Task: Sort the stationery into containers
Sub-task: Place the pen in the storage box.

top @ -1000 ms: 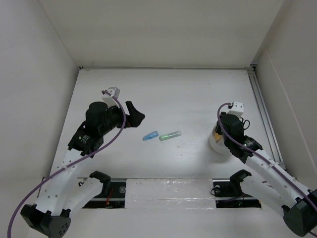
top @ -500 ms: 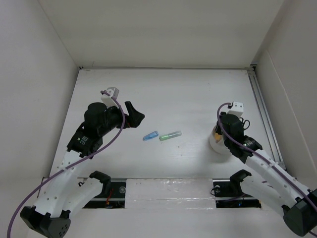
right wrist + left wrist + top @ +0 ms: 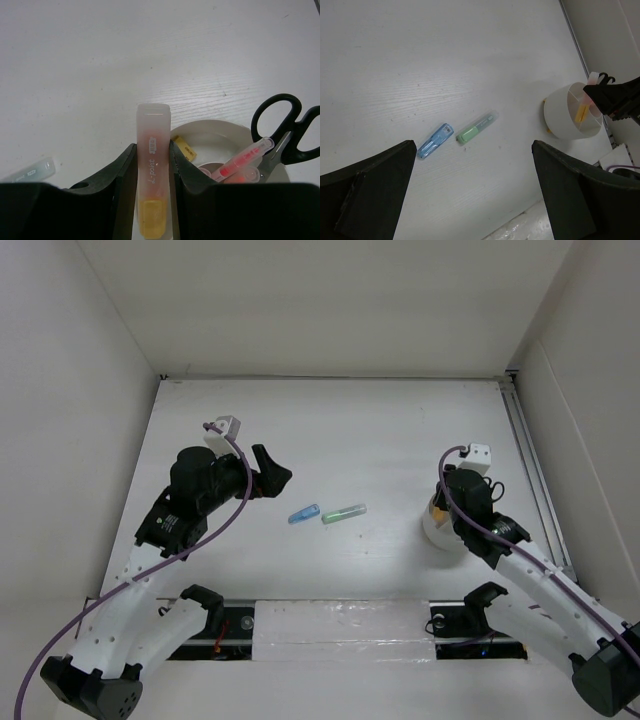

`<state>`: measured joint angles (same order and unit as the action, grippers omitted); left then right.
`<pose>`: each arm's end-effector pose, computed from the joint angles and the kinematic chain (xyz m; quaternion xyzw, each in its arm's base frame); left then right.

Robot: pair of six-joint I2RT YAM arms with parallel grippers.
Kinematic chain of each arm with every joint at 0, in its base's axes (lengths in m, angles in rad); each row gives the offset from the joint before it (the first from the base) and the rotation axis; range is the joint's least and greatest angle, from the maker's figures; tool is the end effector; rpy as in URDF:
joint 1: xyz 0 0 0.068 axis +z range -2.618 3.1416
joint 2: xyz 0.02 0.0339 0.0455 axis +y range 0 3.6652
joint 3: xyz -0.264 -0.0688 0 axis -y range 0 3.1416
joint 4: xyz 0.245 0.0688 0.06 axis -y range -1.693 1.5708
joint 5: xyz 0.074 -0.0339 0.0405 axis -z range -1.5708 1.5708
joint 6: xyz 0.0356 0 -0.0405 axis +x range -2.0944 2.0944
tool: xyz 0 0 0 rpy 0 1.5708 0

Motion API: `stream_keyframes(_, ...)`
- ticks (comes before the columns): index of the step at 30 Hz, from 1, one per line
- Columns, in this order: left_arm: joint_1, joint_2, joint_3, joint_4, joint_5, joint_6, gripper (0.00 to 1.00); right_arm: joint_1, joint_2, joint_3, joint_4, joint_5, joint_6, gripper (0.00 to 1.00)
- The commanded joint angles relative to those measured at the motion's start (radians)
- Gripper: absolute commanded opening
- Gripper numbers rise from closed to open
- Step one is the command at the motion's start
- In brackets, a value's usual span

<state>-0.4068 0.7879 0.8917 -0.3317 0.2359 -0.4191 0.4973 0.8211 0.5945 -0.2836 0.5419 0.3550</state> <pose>0.1593 -0.0777 0.3612 0.0684 0.7779 -0.3323 0.5289 0.1700 0.0714 0.2591 0.0759 0.8387 -0.0088 0.5392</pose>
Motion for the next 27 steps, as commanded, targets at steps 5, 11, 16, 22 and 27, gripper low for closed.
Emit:
stream_keyframes(5, -0.004, -0.015, 0.010, 0.043, 0.017, 0.016, 1.00, -0.006, 0.010, 0.047, 0.029, 0.006, -0.010, 0.04)
stream_keyframes(11, -0.004, -0.015, 0.010, 0.043, 0.017, 0.016, 1.00, -0.006, 0.029, 0.047, 0.020, 0.006, -0.010, 0.06)
stream_keyframes(16, -0.004, -0.015, 0.010, 0.043, 0.017, 0.025, 1.00, -0.006, 0.039, 0.056, 0.020, 0.015, -0.001, 0.11)
stream_keyframes(22, -0.004, -0.015, 0.010, 0.043, 0.017, 0.025, 1.00, -0.006, 0.039, 0.065, 0.011, 0.015, -0.001, 0.19)
stream_keyframes(27, -0.004, -0.015, 0.010, 0.043, 0.017, 0.025, 1.00, -0.006, 0.039, 0.065, 0.011, 0.015, -0.001, 0.20)
